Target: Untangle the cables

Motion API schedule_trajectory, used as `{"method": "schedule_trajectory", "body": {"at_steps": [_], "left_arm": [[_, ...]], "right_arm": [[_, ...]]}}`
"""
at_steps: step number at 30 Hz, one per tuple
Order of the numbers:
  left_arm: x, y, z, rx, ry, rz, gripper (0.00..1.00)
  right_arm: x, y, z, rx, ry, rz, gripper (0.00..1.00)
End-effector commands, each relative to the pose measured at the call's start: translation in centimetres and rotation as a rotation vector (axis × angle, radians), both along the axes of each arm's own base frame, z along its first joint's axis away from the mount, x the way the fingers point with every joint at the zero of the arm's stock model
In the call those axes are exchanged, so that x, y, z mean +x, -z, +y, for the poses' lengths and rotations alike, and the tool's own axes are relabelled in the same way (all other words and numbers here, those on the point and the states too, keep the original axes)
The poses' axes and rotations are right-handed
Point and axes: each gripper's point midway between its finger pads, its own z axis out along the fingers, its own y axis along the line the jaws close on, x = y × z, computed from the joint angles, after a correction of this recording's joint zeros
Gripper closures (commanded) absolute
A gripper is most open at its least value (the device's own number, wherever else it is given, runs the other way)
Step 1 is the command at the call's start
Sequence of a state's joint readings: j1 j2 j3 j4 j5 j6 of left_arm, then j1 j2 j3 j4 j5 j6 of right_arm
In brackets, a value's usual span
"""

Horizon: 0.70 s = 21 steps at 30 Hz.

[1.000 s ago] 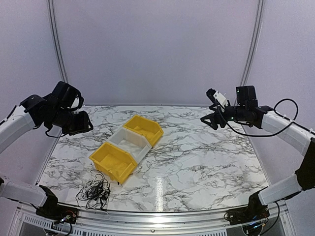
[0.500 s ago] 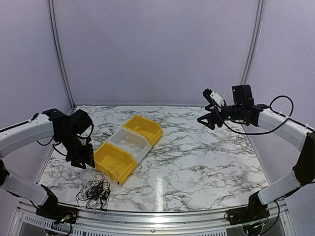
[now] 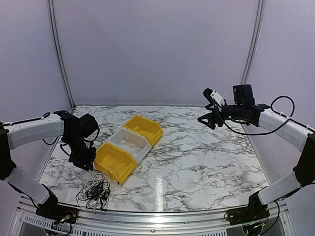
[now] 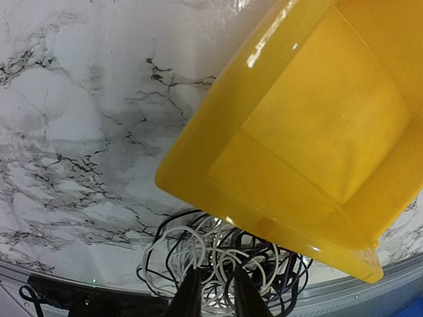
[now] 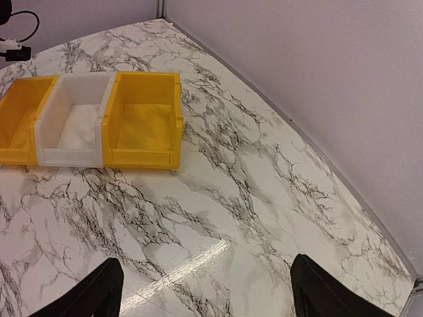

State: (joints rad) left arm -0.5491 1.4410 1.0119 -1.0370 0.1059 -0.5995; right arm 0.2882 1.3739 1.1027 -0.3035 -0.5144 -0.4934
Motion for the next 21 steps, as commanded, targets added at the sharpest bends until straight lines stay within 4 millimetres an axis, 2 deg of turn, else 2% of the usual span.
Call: {"method": "schedule_trajectory", "body": {"at_steps": [1, 6, 11, 14, 16, 19, 21], "left_arm": [[0.3, 0.3, 0.0, 0.010, -0.006, -0.003, 0.77], [0.0, 0.8, -0.7, -0.018, -0.005, 0.027, 0.76], [-0.4, 1.5, -0.9, -0.028, 0.001, 0.066, 0.84], [-0.5, 1.5, -1.2, -0.039, 0.001, 0.076, 0.94], [-0.2, 1.0, -1.3, -0.050, -0.001, 0.059, 1.00], [0.8, -0.9, -1.7, -0.074, -0.010, -0.003, 1.00], [1.6, -2.7, -2.4, -0.115, 0.015, -0.059, 1.00]], "right_arm": [[-0.2, -1.3, 0.2, 0.001, -0.010, -0.045, 0.12], [-0.2, -1.3, 0.3, 0.008, -0.013, -0.045, 0.12], [-0.1, -1.3, 0.4, 0.011, -0.012, -0.048, 0.12], [-0.2, -1.3, 0.5, 0.014, -0.018, -0.046, 0.12], [-0.2, -1.4, 0.6, 0.017, -0.023, -0.044, 0.12], [-0.3, -1.9, 1.1, 0.020, -0.051, -0.052, 0.12], [-0.6, -2.3, 2.2, 0.008, -0.089, -0.067, 0.13]]}}
